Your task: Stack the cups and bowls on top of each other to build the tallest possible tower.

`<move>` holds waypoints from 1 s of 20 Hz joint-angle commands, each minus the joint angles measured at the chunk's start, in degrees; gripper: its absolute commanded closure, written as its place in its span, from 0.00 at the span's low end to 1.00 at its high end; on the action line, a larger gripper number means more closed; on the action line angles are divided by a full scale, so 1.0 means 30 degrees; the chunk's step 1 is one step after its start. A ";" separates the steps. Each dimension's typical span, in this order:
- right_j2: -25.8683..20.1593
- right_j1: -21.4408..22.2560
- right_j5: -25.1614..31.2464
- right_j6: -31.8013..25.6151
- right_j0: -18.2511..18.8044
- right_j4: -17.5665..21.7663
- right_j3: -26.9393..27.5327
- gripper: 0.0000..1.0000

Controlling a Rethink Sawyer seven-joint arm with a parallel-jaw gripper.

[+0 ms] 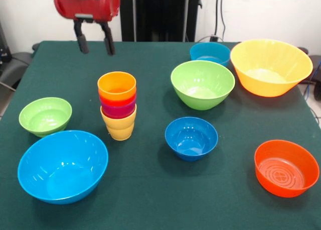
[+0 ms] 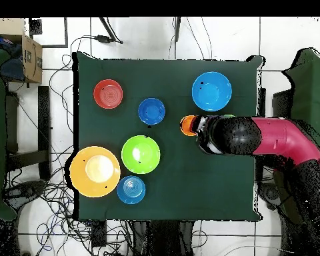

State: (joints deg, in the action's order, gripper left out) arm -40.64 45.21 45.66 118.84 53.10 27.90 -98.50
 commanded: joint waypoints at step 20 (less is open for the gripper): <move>0.4291 -0.1546 0.1117 0.3111 -0.7921 0.0404 0.3304 0.00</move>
State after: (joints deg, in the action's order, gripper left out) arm -35.27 46.04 47.86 118.85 33.07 25.99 -92.54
